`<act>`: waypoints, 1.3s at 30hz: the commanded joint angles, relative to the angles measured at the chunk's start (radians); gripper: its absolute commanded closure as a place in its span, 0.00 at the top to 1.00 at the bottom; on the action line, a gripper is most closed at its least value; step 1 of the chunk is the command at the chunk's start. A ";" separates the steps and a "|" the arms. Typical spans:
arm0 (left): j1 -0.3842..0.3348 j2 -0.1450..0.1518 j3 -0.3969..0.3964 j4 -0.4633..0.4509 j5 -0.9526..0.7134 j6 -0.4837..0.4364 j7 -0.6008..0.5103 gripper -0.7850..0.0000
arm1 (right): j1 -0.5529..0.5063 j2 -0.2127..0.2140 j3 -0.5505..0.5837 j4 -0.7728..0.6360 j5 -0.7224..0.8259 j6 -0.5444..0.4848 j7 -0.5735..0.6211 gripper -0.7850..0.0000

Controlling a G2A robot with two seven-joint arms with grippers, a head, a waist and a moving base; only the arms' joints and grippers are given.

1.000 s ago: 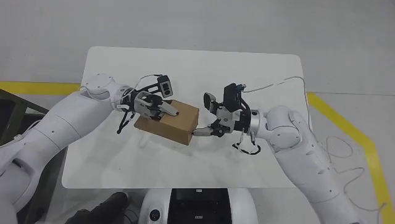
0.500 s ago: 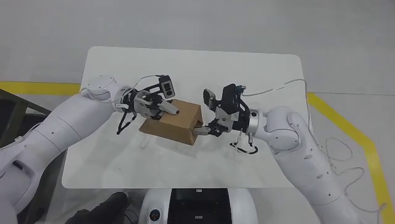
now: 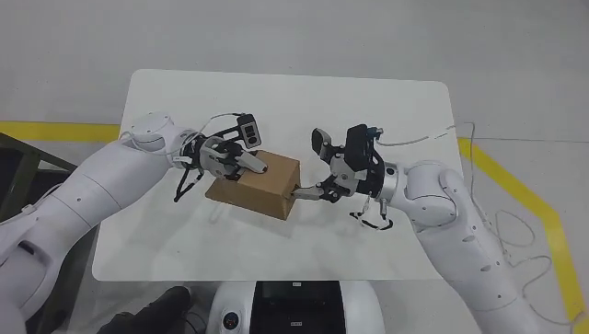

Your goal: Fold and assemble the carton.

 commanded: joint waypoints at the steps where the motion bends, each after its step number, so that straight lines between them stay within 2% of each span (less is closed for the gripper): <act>1: 0.002 0.000 -0.001 0.004 0.002 -0.007 0.000 0.00 | -0.001 0.004 0.005 -0.001 0.019 -0.011 0.014 1.00; 12: 0.013 0.004 -0.007 -0.005 -0.024 -0.005 0.000 0.00 | -0.010 0.020 0.031 -0.006 0.056 -0.032 0.018 1.00; 22: 0.015 0.007 0.002 -0.028 -0.011 0.007 0.000 0.00 | 0.014 0.019 -0.009 0.007 0.041 -0.035 0.000 1.00; 39: 0.007 0.012 0.016 -0.047 -0.010 0.005 0.000 0.00 | 0.030 0.015 -0.066 -0.008 -0.043 0.018 -0.048 1.00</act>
